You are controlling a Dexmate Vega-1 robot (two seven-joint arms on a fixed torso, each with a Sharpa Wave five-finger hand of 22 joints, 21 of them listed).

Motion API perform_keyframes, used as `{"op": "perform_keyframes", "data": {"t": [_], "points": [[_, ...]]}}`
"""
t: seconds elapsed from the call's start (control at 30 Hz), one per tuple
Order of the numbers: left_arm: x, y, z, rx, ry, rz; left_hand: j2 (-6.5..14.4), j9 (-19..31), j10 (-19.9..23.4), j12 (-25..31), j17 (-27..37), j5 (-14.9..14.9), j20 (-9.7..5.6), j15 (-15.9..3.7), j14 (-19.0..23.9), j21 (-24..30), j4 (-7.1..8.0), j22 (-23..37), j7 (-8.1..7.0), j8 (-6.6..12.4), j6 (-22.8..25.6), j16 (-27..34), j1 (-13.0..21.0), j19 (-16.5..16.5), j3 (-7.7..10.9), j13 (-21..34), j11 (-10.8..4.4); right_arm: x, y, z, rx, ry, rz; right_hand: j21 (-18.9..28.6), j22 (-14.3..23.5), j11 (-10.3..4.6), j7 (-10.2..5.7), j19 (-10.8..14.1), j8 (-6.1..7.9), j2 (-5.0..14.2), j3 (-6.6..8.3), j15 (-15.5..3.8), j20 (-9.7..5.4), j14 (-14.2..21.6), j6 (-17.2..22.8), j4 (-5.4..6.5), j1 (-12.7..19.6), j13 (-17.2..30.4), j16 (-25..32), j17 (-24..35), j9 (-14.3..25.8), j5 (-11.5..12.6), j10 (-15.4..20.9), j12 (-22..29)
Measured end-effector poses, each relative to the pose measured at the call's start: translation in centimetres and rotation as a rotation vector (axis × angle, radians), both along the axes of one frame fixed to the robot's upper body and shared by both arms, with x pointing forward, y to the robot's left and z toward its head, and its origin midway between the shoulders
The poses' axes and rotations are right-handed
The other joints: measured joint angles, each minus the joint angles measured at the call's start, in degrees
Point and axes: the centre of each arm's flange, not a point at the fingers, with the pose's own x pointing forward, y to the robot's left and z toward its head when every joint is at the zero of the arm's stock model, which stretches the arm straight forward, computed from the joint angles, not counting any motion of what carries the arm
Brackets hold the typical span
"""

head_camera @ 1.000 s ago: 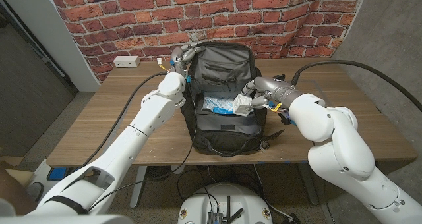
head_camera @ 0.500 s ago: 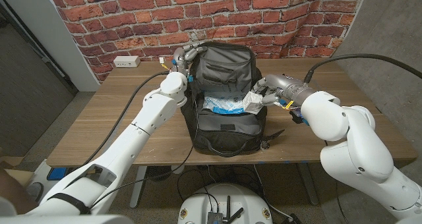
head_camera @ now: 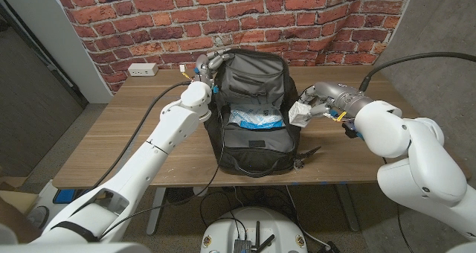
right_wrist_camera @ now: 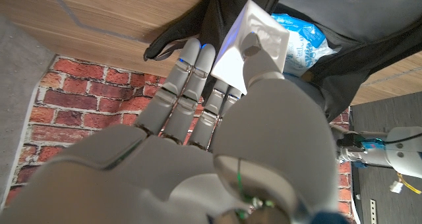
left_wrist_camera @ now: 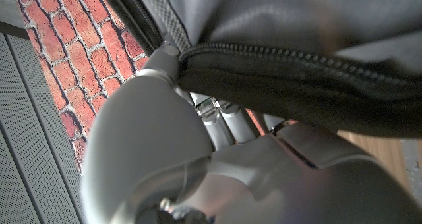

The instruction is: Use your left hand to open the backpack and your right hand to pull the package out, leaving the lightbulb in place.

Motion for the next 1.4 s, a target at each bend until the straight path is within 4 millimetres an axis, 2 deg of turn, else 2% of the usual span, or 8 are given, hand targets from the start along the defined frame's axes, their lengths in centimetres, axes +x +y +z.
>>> {"op": "perform_keyframes", "data": {"t": [0.1,0.2,0.47,0.5,0.57,1.0,1.4], "points": [[0.1,0.1,-0.2,-0.003,0.012,0.009,0.0,0.0,0.0,0.1,0.0,0.0,0.00,0.00,0.0,0.0,0.00,0.0,0.00,0.00,0.0,0.0,0.0,0.0,0.00,0.0,-0.02,-0.2,-0.7,0.4,-0.022,-0.012,-0.023,0.2,0.0,0.00,0.00,0.0,0.00,0.00,0.00,0.00,0.00,0.0,0.0,0.00,0.0,0.0,-0.4,0.1,0.0,0.0,0.0,0.0],[-0.7,-0.1,-0.3,-0.008,0.007,0.005,0.0,0.0,0.0,0.1,0.0,0.0,0.00,0.00,0.0,0.0,0.00,0.0,0.00,0.00,0.0,0.0,0.0,0.0,0.00,0.0,-0.03,0.1,-1.2,0.1,0.012,0.003,-0.019,0.2,0.0,0.00,0.00,0.0,-0.01,0.00,-0.05,0.00,0.00,0.0,0.0,0.05,0.0,0.0,-0.4,0.1,0.0,0.0,0.0,-0.1],[-0.5,0.4,-0.6,-0.023,0.027,0.048,0.0,0.0,0.0,0.1,0.0,0.0,0.00,0.10,-0.1,0.0,0.00,0.0,-0.01,0.00,0.0,0.0,0.0,0.0,0.00,0.0,-0.04,-0.3,-3.7,0.8,-0.026,-0.019,-0.096,0.6,0.0,-0.01,-0.15,-0.1,-0.19,-0.01,-0.23,0.00,-0.13,0.0,0.1,0.23,0.0,0.0,-0.4,0.1,0.0,0.0,0.0,-0.3],[-1.7,-0.4,-1.0,-0.030,0.018,0.025,0.0,0.0,0.0,0.1,0.0,0.0,0.00,0.10,-0.1,0.0,0.00,0.0,-0.01,0.00,0.0,0.0,0.0,0.0,0.00,0.0,-0.04,0.3,-3.4,0.2,0.026,0.000,-0.045,0.6,0.0,-0.01,-0.15,-0.1,-0.22,-0.01,-0.23,0.00,-0.13,0.0,0.1,0.23,0.0,0.0,-0.5,0.1,0.0,0.0,0.0,-0.4],[-1.7,-0.3,-1.0,-0.033,0.020,0.037,0.0,0.0,0.0,0.0,0.0,0.0,0.00,0.10,-0.1,0.0,0.00,0.0,-0.01,0.00,0.0,0.0,0.0,0.0,0.00,0.0,-0.04,0.4,-4.2,0.3,0.022,-0.003,-0.070,0.6,0.0,-0.01,-0.16,-0.5,-0.22,-0.01,-0.23,0.00,-0.08,0.0,0.1,0.23,0.0,0.0,-0.6,0.1,0.0,0.0,0.0,-0.5],[-3.8,-1.5,-1.8,-0.034,0.027,0.050,0.0,0.0,-0.1,0.0,0.0,0.0,0.00,0.20,-0.2,0.0,0.00,0.0,0.12,0.24,0.1,-0.1,0.0,0.0,0.00,0.0,-0.13,1.7,-6.0,0.1,0.021,-0.017,-0.037,1.1,0.0,-0.01,-0.36,-0.6,-0.43,-0.02,-0.23,0.00,-0.01,0.0,0.1,0.23,0.0,0.0,-0.8,0.1,0.0,0.0,0.0,-0.4],[-5.3,-0.3,-1.9,0.022,0.070,0.033,0.1,0.0,-0.9,-0.2,0.0,0.0,0.19,0.09,-1.1,-0.4,0.00,0.0,0.17,0.26,-0.5,-0.1,-0.1,-0.5,0.00,0.4,0.01,2.9,-7.4,0.6,0.009,-0.036,-0.024,1.5,-0.2,-0.01,-0.30,-0.6,-0.23,-0.03,-0.23,0.00,0.00,0.0,0.3,0.23,0.0,0.0,-0.8,0.1,0.0,-0.1,0.0,-0.4]]}}
